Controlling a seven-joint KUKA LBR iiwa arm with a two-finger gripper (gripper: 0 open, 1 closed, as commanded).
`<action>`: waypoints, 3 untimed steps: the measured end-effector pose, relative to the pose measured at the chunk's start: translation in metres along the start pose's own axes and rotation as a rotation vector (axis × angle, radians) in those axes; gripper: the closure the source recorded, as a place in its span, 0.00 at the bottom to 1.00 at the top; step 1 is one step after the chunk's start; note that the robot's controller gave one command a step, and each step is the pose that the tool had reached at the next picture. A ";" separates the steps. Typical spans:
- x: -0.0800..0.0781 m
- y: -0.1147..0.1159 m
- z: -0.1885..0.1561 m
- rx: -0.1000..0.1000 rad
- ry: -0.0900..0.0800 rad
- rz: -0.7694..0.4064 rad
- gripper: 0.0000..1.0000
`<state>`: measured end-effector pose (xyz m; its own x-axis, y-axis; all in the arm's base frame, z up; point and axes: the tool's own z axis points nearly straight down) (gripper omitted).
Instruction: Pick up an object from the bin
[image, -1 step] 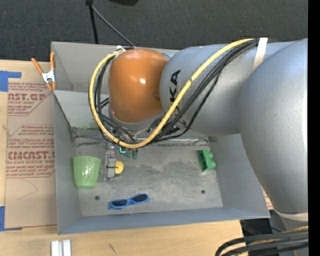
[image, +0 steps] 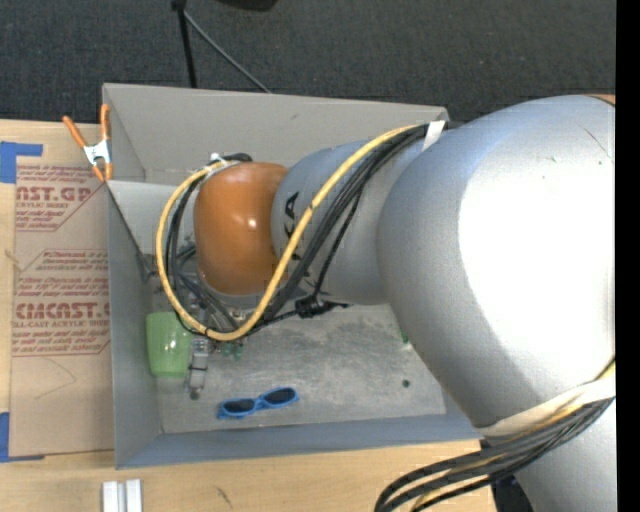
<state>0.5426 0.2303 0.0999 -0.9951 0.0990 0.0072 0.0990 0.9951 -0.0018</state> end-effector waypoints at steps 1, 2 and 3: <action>-0.004 -0.004 -0.006 0.004 -0.008 0.002 1.00; 0.022 -0.015 -0.089 -0.004 -0.015 -0.080 1.00; -0.046 -0.030 -0.163 -0.005 -0.020 -0.069 1.00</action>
Offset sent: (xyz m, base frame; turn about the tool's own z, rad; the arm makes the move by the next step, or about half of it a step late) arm 0.0000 0.0000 0.0000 0.0000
